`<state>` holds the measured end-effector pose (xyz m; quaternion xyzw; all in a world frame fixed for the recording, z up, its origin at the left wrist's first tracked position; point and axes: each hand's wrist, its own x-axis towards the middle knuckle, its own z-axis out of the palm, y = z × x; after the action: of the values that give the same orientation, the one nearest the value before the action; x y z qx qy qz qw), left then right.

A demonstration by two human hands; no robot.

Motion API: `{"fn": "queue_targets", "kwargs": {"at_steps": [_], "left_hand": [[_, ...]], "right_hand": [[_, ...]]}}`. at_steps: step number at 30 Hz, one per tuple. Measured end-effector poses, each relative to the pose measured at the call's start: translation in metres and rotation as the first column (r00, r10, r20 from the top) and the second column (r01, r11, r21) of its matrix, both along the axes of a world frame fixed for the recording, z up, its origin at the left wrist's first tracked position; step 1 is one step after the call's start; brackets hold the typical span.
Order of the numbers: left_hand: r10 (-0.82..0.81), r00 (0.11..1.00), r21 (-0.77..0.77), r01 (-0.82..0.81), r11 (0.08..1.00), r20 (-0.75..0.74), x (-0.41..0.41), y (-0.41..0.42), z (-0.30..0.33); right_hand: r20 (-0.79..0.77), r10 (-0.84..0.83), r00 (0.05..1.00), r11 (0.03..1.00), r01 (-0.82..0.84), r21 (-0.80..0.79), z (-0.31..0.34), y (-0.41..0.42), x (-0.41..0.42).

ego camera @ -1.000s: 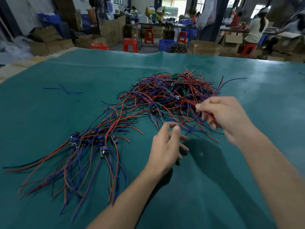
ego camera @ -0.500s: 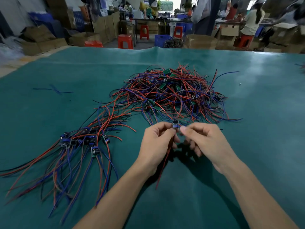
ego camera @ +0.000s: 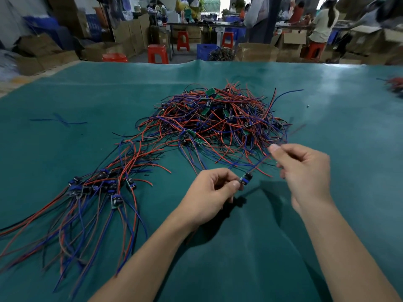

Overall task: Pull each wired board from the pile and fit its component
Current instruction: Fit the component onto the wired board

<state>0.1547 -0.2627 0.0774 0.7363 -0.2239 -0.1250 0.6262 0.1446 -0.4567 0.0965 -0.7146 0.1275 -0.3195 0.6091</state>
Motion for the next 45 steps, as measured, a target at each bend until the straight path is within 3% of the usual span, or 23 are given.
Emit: {"fn": "queue_targets", "kwargs": {"at_steps": [3,6,7,9,12,14,16,21,23,25,28,31,34,37,40,45], "left_hand": [[0.01,1.0,0.003,-0.01,1.0,0.004,0.001,0.001,-0.002],[0.121,0.992,-0.151,-0.124,0.981,-0.029,0.003,-0.001,-0.003],[0.158,0.986,-0.216,-0.167,0.962,-0.061,0.005,-0.001,-0.003],[0.177,0.979,-0.296,-0.201,0.934,-0.105,0.007,0.0,-0.002],[0.133,0.989,-0.281,-0.147,0.948,-0.069,0.005,0.0,-0.002],[0.11,0.993,-0.239,-0.118,0.964,-0.048,0.004,0.001,-0.002],[0.075,0.996,-0.212,-0.083,0.974,-0.05,0.003,0.0,-0.002],[-0.062,0.998,-0.122,0.065,0.99,0.025,-0.002,-0.002,0.0],[-0.095,0.995,-0.107,0.096,0.99,0.015,0.0,0.0,0.001],[-0.104,0.994,-0.096,0.102,0.99,-0.025,0.0,-0.001,0.0],[-0.068,0.996,-0.087,0.064,0.994,-0.049,0.001,-0.003,-0.003],[0.006,1.0,-0.138,-0.01,0.99,-0.028,0.002,-0.003,-0.004],[0.054,0.998,-0.114,-0.056,0.992,-0.022,0.003,0.0,-0.003],[0.085,0.996,-0.088,-0.089,0.992,-0.039,0.005,0.0,-0.004],[0.126,0.991,-0.088,-0.129,0.988,-0.048,0.007,0.0,-0.003],[0.134,0.988,-0.11,-0.142,0.984,-0.078,0.006,0.0,-0.002]], "right_hand": [[0.065,-0.206,0.976,0.965,0.192,0.179,0.002,-0.01,0.002],[0.023,-0.365,0.931,0.887,0.34,0.312,0.003,-0.019,0.002],[-0.015,-0.316,0.949,0.906,0.307,0.29,0.0,-0.016,0.002],[-0.064,-0.041,0.997,0.974,0.054,0.219,-0.006,0.005,0.0],[-0.113,0.338,0.934,0.939,-0.343,-0.019,-0.011,0.045,-0.005],[-0.063,0.363,0.93,0.917,-0.368,-0.153,-0.011,0.05,-0.005],[0.033,0.305,0.952,0.937,-0.294,-0.19,-0.006,0.041,-0.007],[0.294,0.098,0.951,0.992,-0.071,-0.103,0.047,0.026,-0.017],[0.36,0.122,0.925,0.99,-0.089,-0.108,0.08,0.042,-0.019],[0.363,0.283,0.888,0.959,-0.253,-0.129,0.11,0.069,-0.016],[0.216,0.597,0.773,0.803,-0.575,-0.16,0.136,0.119,0.002],[-0.118,0.684,0.72,0.634,-0.667,-0.39,0.132,0.165,0.031],[-0.464,0.448,0.764,0.437,-0.64,-0.631,0.101,0.175,0.068],[-0.537,0.087,0.839,0.374,-0.527,-0.763,0.068,0.148,0.101],[-0.594,-0.094,0.799,0.425,-0.507,-0.75,0.043,0.12,0.113],[-0.6,0.031,0.799,0.712,-0.439,-0.548,0.032,0.095,0.115]]}}
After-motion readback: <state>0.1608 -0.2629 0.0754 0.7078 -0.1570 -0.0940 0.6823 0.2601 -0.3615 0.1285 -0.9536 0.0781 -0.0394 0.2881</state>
